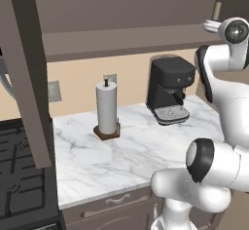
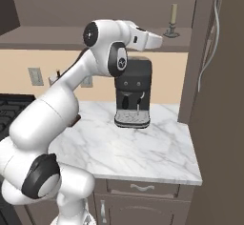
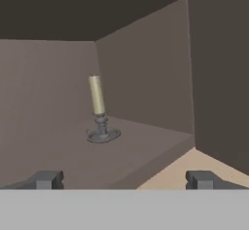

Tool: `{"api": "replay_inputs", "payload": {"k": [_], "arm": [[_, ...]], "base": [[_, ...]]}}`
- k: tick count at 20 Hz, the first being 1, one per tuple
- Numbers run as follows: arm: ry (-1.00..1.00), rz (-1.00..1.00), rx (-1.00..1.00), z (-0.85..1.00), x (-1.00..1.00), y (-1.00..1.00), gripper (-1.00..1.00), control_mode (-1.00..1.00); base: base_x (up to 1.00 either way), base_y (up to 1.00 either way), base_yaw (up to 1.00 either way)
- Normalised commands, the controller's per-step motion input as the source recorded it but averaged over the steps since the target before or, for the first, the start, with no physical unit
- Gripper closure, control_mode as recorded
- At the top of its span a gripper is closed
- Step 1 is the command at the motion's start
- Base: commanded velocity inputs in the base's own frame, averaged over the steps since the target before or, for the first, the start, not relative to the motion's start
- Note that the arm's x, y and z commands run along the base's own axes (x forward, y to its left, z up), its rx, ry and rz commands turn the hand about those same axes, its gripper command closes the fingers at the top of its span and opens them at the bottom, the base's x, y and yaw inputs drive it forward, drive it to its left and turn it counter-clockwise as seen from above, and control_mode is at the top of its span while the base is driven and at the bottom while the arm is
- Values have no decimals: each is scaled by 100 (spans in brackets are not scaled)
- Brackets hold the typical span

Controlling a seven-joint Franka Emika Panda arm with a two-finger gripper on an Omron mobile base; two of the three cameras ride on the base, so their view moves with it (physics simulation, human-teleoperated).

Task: Get the candle and the beer from the cabinet and move them to the dining counter.

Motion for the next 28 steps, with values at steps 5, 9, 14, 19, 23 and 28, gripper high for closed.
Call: {"api": "replay_inputs", "payload": {"k": [5, 9, 14, 19, 23, 28], "arm": [[1, 0, -6, 30, 43, 2, -100, -100], [8, 0, -5, 13, 44, 11, -100, -100], [1, 0, -1, -1, 17, 1, -100, -100], [1, 0, 0, -1, 29, 0, -100, -100], [4, 0, 0, 0, 47, 0, -100, -100], [1, 0, 0, -1, 29, -10, -100, -100]], "base": [[0, 0, 0], [0, 0, 0], [0, 0, 0], [0, 0, 0], [0, 0, 0], [0, 0, 0]]}}
